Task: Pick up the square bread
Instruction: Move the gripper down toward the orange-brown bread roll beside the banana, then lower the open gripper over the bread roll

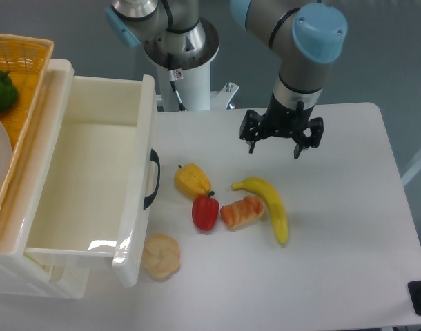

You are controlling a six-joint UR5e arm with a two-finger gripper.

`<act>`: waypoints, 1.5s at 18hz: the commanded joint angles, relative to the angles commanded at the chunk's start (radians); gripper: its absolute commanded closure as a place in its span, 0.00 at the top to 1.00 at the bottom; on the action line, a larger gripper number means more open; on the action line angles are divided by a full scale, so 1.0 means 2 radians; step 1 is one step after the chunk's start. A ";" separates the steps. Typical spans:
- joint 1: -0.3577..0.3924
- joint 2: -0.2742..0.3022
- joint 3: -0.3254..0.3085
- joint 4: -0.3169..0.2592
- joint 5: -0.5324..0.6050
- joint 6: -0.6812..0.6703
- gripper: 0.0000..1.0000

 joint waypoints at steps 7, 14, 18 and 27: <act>-0.002 -0.035 -0.009 0.030 0.005 -0.010 1.00; -0.028 -0.055 -0.007 0.041 0.036 0.151 1.00; -0.050 -0.079 -0.006 0.056 0.077 0.219 1.00; -0.067 -0.116 -0.006 0.081 0.077 0.328 1.00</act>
